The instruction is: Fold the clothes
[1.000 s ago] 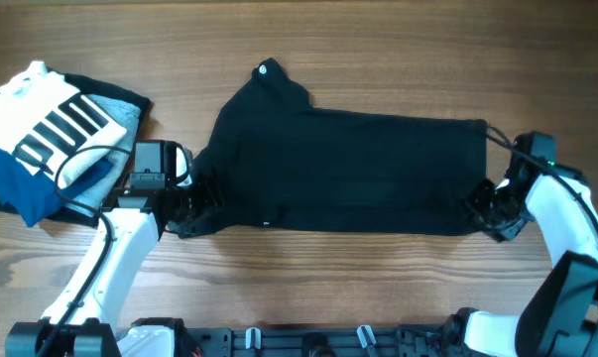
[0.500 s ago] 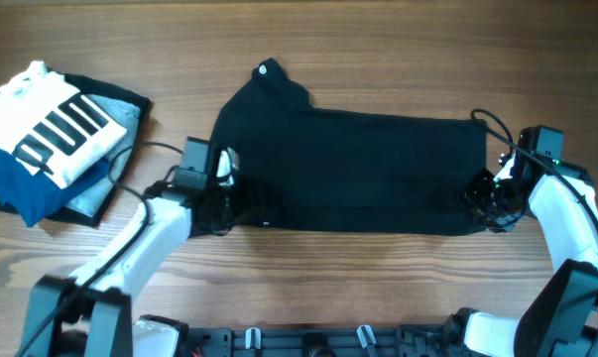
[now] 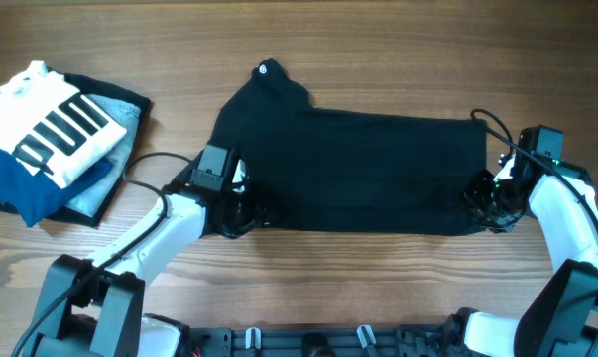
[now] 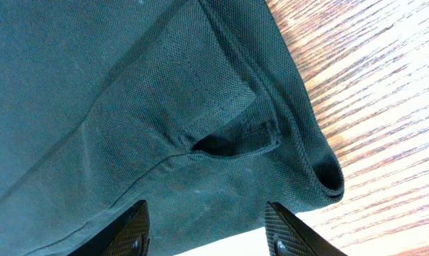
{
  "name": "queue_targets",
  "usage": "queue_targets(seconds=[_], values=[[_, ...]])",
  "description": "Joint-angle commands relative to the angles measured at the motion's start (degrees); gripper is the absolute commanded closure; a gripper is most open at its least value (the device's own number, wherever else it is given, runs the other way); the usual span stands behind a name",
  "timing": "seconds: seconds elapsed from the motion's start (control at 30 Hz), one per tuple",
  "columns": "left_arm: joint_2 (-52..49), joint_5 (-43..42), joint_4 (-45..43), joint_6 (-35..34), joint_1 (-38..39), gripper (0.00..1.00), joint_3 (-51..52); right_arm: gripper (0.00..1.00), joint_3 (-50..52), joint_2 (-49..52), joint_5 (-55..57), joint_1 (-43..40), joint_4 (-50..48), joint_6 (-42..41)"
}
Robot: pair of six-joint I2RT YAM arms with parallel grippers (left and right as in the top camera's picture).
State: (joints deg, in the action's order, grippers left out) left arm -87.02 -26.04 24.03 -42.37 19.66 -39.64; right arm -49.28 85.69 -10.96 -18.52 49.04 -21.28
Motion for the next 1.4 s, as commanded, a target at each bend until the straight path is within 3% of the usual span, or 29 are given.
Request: queue_targets(seconds=[0.0, 0.17, 0.43, 0.53, 0.67, 0.73, 0.77, 0.83, 0.93, 1.07, 1.23, 1.37], values=[[-0.4, 4.0, -1.1, 0.8, 2.0, 0.47, 0.3, 0.48, -0.9, -0.6, -1.0, 0.1, 0.0, 0.7], [-0.3, 6.5, 3.1, 19.9, 3.0, 0.45, -4.9, 0.48, -0.9, -0.6, -1.0, 0.1, 0.0, 0.7], [-0.4, 10.4, 5.5, 36.0, 5.1, 0.53, -5.2, 0.47, -0.9, -0.6, -1.0, 0.1, -0.3, 0.3], [-0.8, 14.7, 4.4, 36.2, 8.0, 0.45, -5.2, 0.47, -0.9, -0.6, -1.0, 0.1, -0.2, 0.3], [-3.2, 19.1, 3.4, 36.2, 10.5, 0.47, -5.2, 0.47, -0.9, -0.6, -1.0, 0.1, -0.1, 0.3], [-5.0, 20.0, 3.2, 36.2, 10.5, 0.57, -5.2, 0.47, -0.9, -0.6, -1.0, 0.1, -0.1, 0.3], [-5.7, 20.0, 3.1, 36.2, 10.5, 0.74, -5.2, 0.47, -0.9, -0.6, -1.0, 0.1, -0.1, 0.3], [-5.6, 20.2, 3.0, 36.0, 10.5, 0.95, -5.3, 0.47, -0.9, -0.6, -1.0, 0.1, -0.1, 0.3], [-3.4, 21.4, 3.7, 36.0, 10.4, 0.96, -8.2, 0.48, -0.9, -0.6, -1.0, 0.1, -0.2, 0.3], [-0.6, 21.7, 3.9, 35.9, 10.4, 0.96, -11.1, 0.61, -0.9, -0.6, -3.6, 0.1, 0.5, 2.2], [-0.8, 21.6, 7.6, 35.5, 10.4, 0.96, -11.1, 0.48, -0.9, -0.6, -4.2, 0.1, 0.5, 3.1], [-0.8, 21.6, 8.3, 35.5, 10.4, 0.96, -11.1, 0.46, -0.9, -0.5, -4.1, 0.1, -0.6, 2.8]])
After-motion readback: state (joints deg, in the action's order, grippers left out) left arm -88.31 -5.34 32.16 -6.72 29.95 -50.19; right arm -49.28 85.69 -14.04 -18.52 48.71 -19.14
